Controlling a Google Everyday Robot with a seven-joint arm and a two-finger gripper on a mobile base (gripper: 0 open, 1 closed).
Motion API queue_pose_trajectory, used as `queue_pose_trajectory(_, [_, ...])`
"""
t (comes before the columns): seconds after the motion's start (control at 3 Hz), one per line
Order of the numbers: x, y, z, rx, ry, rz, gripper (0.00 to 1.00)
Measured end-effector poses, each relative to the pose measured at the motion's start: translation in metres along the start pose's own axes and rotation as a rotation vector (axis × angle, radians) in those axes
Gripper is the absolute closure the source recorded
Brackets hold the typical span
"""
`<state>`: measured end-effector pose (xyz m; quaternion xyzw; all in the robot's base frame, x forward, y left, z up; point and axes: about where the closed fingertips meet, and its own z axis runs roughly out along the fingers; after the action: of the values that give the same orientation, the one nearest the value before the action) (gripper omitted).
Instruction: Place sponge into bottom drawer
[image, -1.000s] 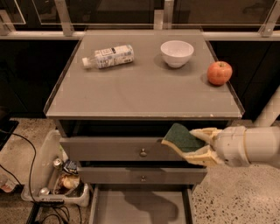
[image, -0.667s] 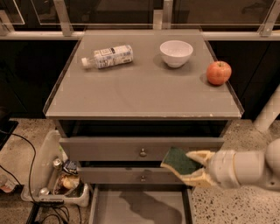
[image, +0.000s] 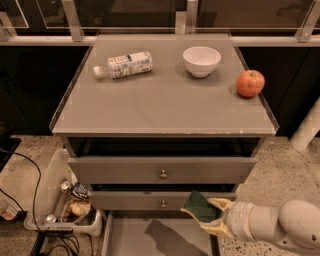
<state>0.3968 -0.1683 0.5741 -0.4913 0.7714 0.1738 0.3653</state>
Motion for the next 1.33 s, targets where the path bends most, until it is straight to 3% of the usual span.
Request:
queue_pose_trajectory(0.33, [0.004, -0.010, 0.004, 0.042, 0.003, 0.004, 1.00])
queue_pose_trajectory(0.67, [0.004, -0.010, 0.004, 0.042, 0.003, 0.004, 1.00])
queue_pose_trajectory(1.0, [0.008, -0.004, 0.024, 0.010, -0.015, 0.016, 1.00])
queue_pose_trajectory(1.33, [0.032, 0.012, 0.087, -0.061, -0.047, 0.027, 1.00])
